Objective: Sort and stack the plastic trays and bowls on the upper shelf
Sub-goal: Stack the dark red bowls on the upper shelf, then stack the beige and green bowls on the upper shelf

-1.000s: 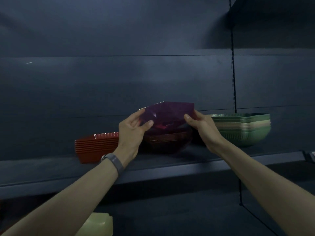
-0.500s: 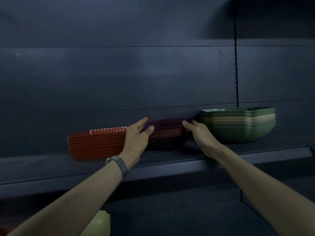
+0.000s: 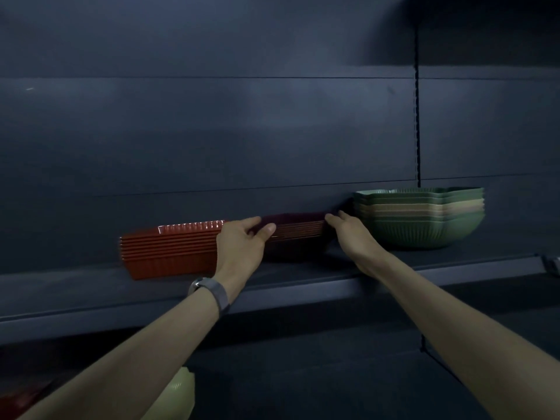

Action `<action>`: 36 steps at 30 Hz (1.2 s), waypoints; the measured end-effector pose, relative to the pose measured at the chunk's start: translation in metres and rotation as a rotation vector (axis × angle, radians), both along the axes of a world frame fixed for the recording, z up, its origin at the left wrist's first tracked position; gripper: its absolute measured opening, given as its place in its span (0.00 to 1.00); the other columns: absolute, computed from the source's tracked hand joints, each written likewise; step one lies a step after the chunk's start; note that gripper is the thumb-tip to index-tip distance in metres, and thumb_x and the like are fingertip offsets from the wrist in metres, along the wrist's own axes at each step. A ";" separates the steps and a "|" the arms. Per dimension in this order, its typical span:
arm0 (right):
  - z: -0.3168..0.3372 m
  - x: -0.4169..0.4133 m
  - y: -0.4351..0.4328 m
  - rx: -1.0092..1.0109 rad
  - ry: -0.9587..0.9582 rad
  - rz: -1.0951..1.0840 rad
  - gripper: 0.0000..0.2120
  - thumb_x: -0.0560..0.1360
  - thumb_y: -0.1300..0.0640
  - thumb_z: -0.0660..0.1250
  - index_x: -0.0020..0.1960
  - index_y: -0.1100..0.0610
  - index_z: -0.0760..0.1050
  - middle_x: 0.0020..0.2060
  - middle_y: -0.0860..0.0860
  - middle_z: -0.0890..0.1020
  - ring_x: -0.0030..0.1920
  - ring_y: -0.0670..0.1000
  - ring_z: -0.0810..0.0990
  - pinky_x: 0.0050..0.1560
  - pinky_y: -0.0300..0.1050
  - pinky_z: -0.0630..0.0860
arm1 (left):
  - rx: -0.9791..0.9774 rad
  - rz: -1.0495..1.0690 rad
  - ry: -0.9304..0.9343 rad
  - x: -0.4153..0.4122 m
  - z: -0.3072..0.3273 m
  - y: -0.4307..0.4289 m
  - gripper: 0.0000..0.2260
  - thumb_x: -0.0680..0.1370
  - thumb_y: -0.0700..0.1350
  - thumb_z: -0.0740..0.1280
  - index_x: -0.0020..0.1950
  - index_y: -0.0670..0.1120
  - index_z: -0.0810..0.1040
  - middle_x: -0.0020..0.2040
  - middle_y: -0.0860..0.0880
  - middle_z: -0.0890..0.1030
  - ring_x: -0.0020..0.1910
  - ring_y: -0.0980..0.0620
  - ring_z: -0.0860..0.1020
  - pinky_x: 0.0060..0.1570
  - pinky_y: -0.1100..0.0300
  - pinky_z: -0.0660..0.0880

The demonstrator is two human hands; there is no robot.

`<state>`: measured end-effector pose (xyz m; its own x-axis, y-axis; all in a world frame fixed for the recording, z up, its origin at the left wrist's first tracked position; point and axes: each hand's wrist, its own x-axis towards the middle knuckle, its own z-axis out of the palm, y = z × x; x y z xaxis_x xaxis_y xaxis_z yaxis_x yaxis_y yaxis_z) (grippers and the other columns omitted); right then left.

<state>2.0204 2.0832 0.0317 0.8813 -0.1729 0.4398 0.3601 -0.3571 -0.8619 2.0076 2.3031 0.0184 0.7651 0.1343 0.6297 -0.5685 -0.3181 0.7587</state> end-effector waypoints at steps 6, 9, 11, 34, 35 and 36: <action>0.001 -0.023 0.005 -0.088 -0.023 -0.082 0.27 0.88 0.46 0.56 0.81 0.61 0.64 0.78 0.58 0.71 0.78 0.59 0.68 0.70 0.45 0.63 | -0.026 0.001 0.020 -0.012 0.005 0.004 0.17 0.79 0.45 0.75 0.67 0.42 0.83 0.68 0.46 0.82 0.68 0.51 0.79 0.74 0.55 0.72; -0.003 -0.042 0.009 -0.057 -0.063 -0.114 0.25 0.87 0.47 0.59 0.79 0.61 0.68 0.75 0.58 0.74 0.74 0.59 0.72 0.62 0.43 0.64 | -0.046 -0.047 0.005 -0.026 0.007 0.008 0.14 0.80 0.43 0.74 0.65 0.45 0.84 0.63 0.50 0.85 0.64 0.55 0.81 0.72 0.57 0.74; -0.008 -0.056 0.015 -0.035 -0.115 -0.143 0.26 0.86 0.48 0.61 0.80 0.60 0.67 0.75 0.56 0.74 0.74 0.58 0.72 0.64 0.42 0.64 | -0.037 -0.075 0.002 -0.036 0.007 0.011 0.12 0.80 0.41 0.73 0.63 0.49 0.85 0.59 0.53 0.86 0.61 0.58 0.82 0.70 0.57 0.75; -0.143 -0.166 0.144 -0.176 -0.208 0.143 0.10 0.84 0.54 0.67 0.65 0.48 0.79 0.54 0.39 0.83 0.56 0.35 0.80 0.53 0.26 0.74 | 0.122 0.060 0.235 -0.164 -0.125 0.122 0.10 0.82 0.45 0.70 0.61 0.54 0.86 0.47 0.60 0.88 0.48 0.62 0.85 0.46 0.73 0.77; -0.153 -0.165 0.150 -0.190 -0.196 0.155 0.10 0.84 0.53 0.67 0.65 0.48 0.79 0.54 0.38 0.82 0.56 0.34 0.79 0.53 0.25 0.73 | 0.114 0.081 0.254 -0.164 -0.134 0.129 0.10 0.82 0.45 0.70 0.61 0.55 0.86 0.46 0.60 0.88 0.48 0.63 0.84 0.44 0.76 0.76; -0.162 -0.164 0.155 -0.204 -0.177 0.168 0.11 0.84 0.53 0.67 0.65 0.47 0.78 0.54 0.38 0.82 0.55 0.34 0.79 0.52 0.25 0.73 | 0.105 0.108 0.269 -0.164 -0.143 0.136 0.09 0.82 0.46 0.70 0.60 0.55 0.86 0.46 0.61 0.88 0.48 0.66 0.83 0.43 0.78 0.74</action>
